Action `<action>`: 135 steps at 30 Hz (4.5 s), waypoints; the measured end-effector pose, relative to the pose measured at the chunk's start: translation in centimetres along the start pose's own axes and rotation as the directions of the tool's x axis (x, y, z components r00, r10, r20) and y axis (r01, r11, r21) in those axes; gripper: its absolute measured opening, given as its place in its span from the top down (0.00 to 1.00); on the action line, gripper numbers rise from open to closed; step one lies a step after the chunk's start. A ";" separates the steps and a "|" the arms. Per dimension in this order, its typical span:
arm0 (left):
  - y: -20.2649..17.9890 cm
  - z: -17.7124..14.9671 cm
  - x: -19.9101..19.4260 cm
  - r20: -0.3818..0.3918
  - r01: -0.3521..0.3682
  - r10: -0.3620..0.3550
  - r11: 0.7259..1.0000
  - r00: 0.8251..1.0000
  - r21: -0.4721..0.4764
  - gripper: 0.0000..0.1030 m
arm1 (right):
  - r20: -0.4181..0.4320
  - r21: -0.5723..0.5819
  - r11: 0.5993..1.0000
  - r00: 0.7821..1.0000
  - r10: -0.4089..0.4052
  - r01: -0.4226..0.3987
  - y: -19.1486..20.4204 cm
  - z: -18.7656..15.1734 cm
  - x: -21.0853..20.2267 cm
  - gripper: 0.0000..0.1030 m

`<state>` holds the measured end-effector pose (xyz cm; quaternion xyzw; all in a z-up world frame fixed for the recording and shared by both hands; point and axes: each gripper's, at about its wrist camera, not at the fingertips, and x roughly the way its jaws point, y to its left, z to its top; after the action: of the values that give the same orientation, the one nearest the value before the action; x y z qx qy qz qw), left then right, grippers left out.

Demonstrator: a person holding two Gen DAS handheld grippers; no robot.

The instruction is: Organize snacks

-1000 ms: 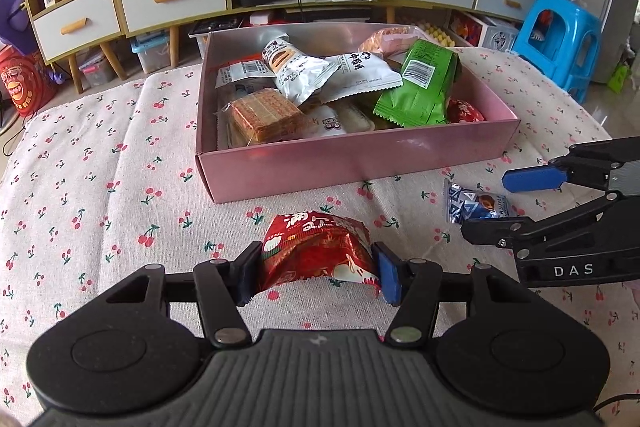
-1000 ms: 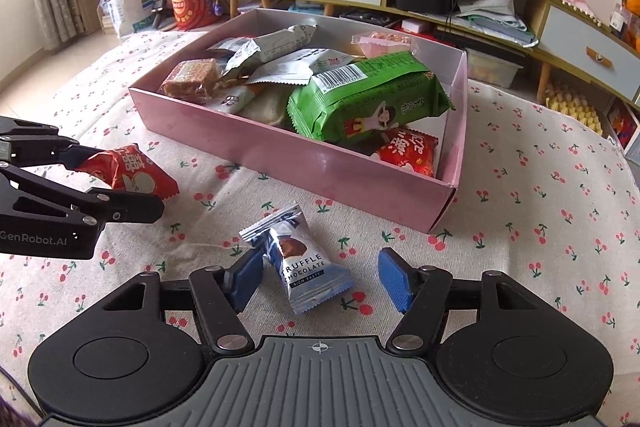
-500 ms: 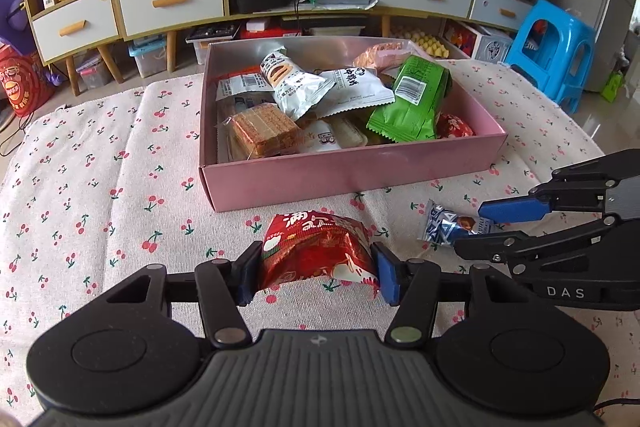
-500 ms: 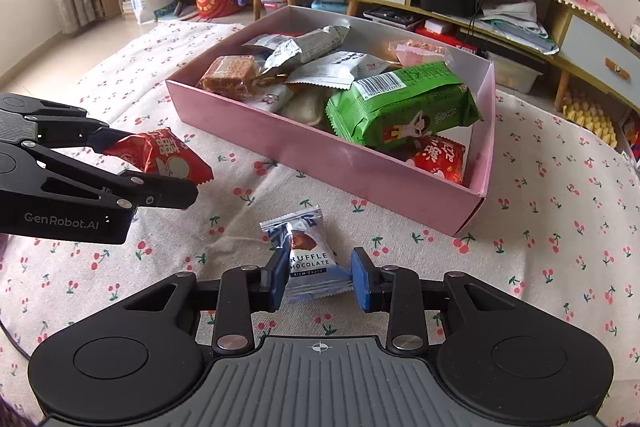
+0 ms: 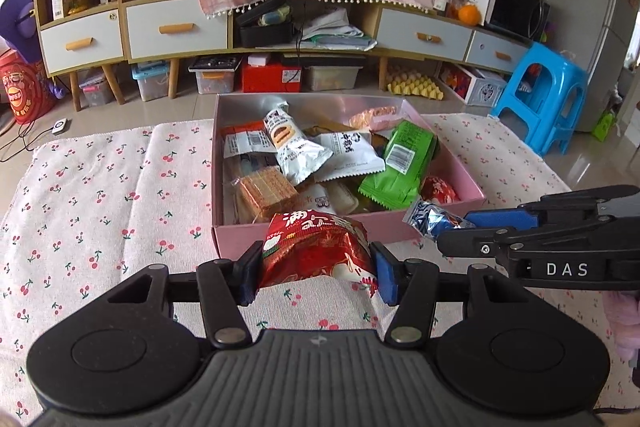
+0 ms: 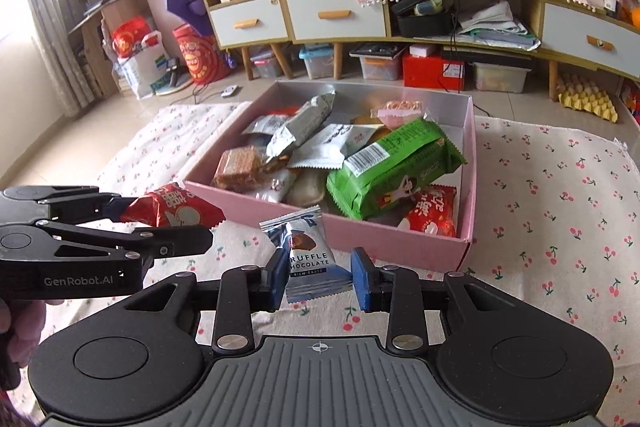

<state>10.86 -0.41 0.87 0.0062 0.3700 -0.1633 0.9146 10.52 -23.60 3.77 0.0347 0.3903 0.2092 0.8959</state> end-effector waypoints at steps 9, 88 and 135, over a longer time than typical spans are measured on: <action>1.1 2.4 1.7 0.074 -0.046 0.053 0.995 0.996 -0.093 0.50 | 0.041 0.063 0.998 0.999 -0.003 0.000 0.2 2.4 2.0 0.69; -3.8 -3.4 -5.6 -0.194 -0.346 0.325 0.934 0.926 -0.086 0.01 | -0.151 0.190 0.936 0.951 -0.271 0.297 1.2 -4.8 -6.8 0.07; -4.4 -3.7 -5.7 -0.209 -0.335 0.312 0.938 0.927 -0.086 0.01 | -0.164 0.173 0.939 0.949 -0.269 0.296 1.8 -5.1 -6.4 0.07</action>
<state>3.16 -2.36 2.52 0.0280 0.4597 0.0138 0.8875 2.35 -25.10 5.03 0.0516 0.4710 0.0406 0.8797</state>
